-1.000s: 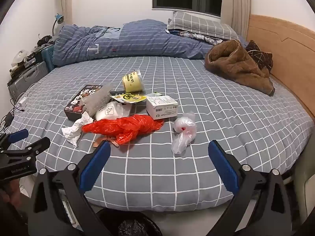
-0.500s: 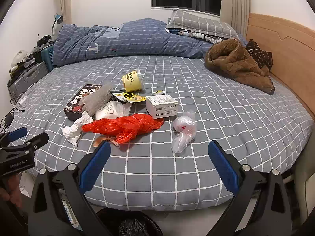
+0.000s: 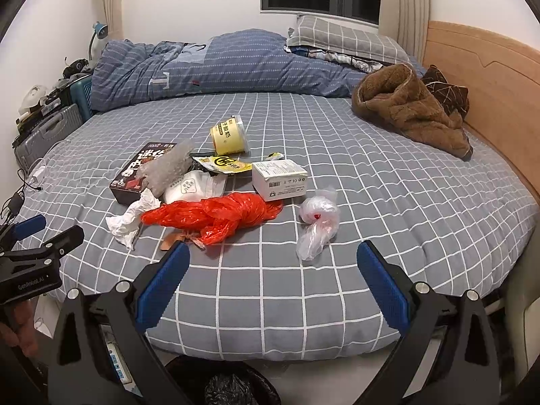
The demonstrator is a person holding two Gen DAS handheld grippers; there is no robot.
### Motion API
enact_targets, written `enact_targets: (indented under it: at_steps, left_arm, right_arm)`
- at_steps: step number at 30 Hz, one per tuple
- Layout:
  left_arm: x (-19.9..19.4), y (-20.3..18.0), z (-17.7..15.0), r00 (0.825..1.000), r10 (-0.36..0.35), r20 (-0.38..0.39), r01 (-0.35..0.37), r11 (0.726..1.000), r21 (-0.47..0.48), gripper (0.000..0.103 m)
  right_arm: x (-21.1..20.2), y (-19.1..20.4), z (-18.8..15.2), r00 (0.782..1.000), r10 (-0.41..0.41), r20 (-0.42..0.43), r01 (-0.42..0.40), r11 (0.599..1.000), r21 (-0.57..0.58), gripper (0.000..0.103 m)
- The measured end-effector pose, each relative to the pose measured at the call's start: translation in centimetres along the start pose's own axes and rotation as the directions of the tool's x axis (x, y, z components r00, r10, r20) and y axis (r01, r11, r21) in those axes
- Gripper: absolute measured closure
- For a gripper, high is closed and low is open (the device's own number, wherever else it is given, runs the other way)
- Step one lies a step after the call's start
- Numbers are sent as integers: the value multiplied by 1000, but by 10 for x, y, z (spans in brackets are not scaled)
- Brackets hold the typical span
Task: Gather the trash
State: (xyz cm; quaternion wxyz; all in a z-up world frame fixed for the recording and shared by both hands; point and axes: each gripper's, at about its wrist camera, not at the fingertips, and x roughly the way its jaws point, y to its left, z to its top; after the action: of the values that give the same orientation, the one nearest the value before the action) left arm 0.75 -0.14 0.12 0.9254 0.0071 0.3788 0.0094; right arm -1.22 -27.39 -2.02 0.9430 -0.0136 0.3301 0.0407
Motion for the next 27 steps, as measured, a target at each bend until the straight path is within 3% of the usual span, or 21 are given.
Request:
enact_targets:
  at_steps: [27]
  left_arm:
    - [3, 2, 2, 1000, 26, 1, -26, 1000, 17, 6]
  right_arm:
    - [0, -4, 2, 1000, -12, 7, 12, 1000, 6, 8]
